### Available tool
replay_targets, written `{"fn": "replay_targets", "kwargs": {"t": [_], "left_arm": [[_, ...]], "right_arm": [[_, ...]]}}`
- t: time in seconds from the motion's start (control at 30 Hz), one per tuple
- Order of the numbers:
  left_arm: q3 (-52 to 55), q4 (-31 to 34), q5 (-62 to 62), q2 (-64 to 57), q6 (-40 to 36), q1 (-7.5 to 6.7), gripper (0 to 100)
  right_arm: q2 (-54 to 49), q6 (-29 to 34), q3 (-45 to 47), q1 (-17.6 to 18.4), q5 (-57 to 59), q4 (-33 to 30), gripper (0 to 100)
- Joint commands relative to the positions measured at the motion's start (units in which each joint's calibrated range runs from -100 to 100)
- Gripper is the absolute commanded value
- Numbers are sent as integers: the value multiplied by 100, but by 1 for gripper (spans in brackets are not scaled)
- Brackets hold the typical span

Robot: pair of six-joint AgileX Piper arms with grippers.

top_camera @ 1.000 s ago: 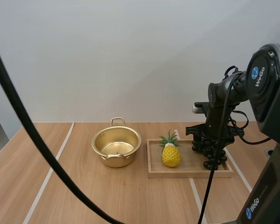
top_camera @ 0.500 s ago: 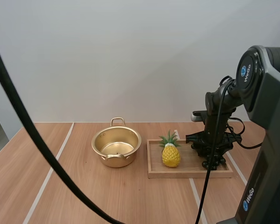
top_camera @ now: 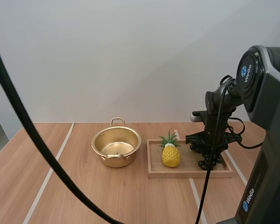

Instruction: Open the pot, put the grape inside, and close it

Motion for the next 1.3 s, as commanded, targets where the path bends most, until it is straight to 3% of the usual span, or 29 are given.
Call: {"fn": "replay_targets", "kwargs": {"t": [0.0,0.53,0.73,0.8,0.93,1.27], "left_arm": [[-39,54,-54,25,-42,8,0],[-39,54,-71,25,-31,8,0],[-39,13,-71,25,-31,8,0],[-39,-15,-71,25,-31,8,0],[-39,21,-54,13,-41,8,0],[-39,21,-73,-147,-29,8,0]], "right_arm": [[-372,17,-13,-17,73,33,0],[-2743,-27,-57,-17,713,57,0],[-3393,-68,-569,-17,777,68,0],[-3487,-396,-810,-17,694,214,0],[-3457,-1241,-1268,-17,653,998,0],[-3336,-3537,-1793,-17,575,3804,0]]}}
